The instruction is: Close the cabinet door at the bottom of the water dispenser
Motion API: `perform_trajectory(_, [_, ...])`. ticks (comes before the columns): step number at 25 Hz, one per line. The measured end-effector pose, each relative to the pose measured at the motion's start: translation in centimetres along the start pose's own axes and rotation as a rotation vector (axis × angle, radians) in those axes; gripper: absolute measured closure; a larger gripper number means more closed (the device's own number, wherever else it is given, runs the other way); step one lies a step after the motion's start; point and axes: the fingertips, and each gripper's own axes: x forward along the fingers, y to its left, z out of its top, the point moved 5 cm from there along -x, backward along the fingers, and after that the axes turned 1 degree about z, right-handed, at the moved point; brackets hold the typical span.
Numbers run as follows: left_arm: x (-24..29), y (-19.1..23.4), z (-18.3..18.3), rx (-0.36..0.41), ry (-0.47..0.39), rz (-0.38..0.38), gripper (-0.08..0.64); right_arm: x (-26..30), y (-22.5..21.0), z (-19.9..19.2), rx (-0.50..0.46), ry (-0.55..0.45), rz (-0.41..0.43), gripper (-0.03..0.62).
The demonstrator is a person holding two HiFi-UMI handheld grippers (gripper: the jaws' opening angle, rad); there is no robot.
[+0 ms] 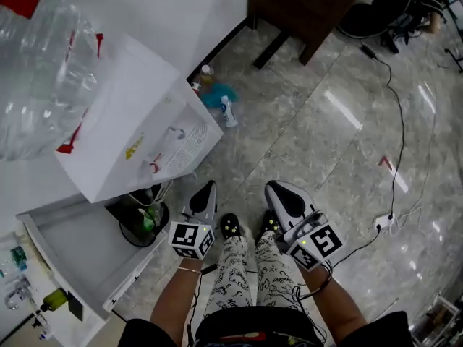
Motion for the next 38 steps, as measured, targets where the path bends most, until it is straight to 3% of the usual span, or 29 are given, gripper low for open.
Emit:
perform_trajectory(5, [-8.8,-7.2,10.7,0.127,-0.121,-0.075,0.561,-3.1,5.8,5.8,-0.027,-0.004,0.109,0.575])
perform_trajectory(8, [-13.2,-9.9,15.4,0.168,-0.177,-0.061,0.562,-4.5,9.2,8.9,-0.077,-0.021,0.188,0.575])
perform_trajectory(12, [-17.5,-12.7,19.5,0.099,-0.342,-0.060,0.563,-6.4,12.9,11.9,-0.099,-0.026,0.296,0.575])
perform_trajectory(16, [-19.5,-15.0,20.0,0.122,-0.381,-0.052,0.561,-9.0,15.1,13.3,-0.162,-0.032,0.379,0.575])
perform_trajectory(31, [-21.8,-18.1,19.5,0.209,-0.383,-0.098,0.562,-12.0,15.7,13.8,-0.193,-0.024,0.387,0.577])
perform_trajectory(38, [-21.9,-17.1,18.7,0.193,-0.338,-0.057,0.563,-12.0,15.8,13.5,-0.178,-0.021,0.389,0.577])
